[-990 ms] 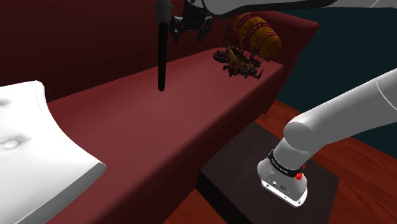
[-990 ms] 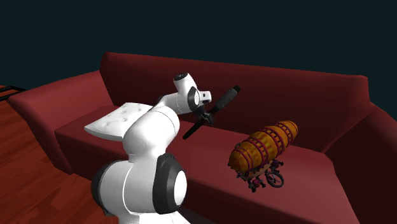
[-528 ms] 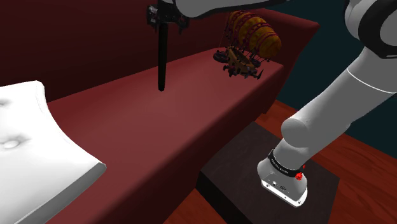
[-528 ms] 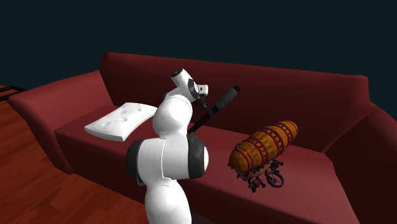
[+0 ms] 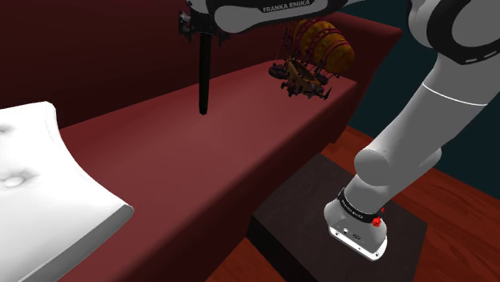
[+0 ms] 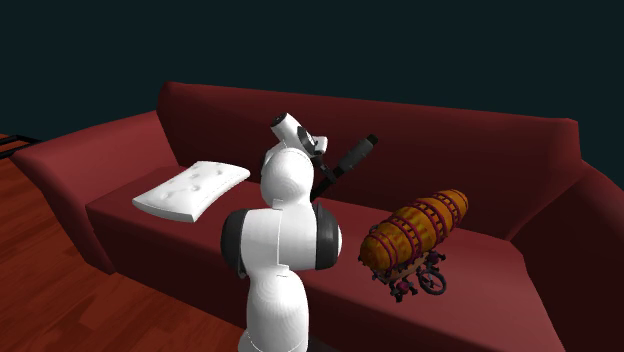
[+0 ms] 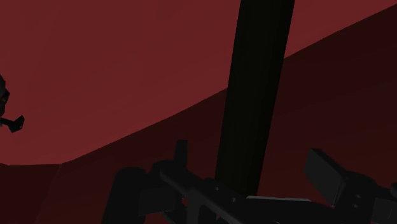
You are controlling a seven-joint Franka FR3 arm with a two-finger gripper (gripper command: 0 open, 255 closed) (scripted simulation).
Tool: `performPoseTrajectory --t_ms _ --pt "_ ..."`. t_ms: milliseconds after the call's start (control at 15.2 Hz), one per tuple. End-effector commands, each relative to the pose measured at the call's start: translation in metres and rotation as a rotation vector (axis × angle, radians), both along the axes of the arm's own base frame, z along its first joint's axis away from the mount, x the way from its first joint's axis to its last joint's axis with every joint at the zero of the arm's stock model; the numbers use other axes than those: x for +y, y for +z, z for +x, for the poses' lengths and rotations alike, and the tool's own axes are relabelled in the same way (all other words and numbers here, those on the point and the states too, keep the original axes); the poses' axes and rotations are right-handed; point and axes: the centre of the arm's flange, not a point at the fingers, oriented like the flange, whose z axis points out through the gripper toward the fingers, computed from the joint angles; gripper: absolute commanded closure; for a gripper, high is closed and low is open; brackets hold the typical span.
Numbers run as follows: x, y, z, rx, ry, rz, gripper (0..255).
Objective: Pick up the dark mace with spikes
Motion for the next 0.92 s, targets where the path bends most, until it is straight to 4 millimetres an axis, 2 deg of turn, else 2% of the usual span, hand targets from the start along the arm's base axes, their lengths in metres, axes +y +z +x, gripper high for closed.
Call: performPoseTrajectory --t_ms 0,132,198,792,858 --pt "0.0002 -0.0115 0.0006 -0.001 0.000 0.000 0" --pt "0.0002 -0.0146 0.0006 -0.001 0.000 0.000 0" --pt "0.0004 -0.0148 0.0014 -0.001 0.000 0.000 255" --pt "0.0002 -0.0146 0.0006 -0.001 0.000 0.000 255" --pt "0.0002 -0.0093 0.0006 -0.001 0.000 0.000 255"
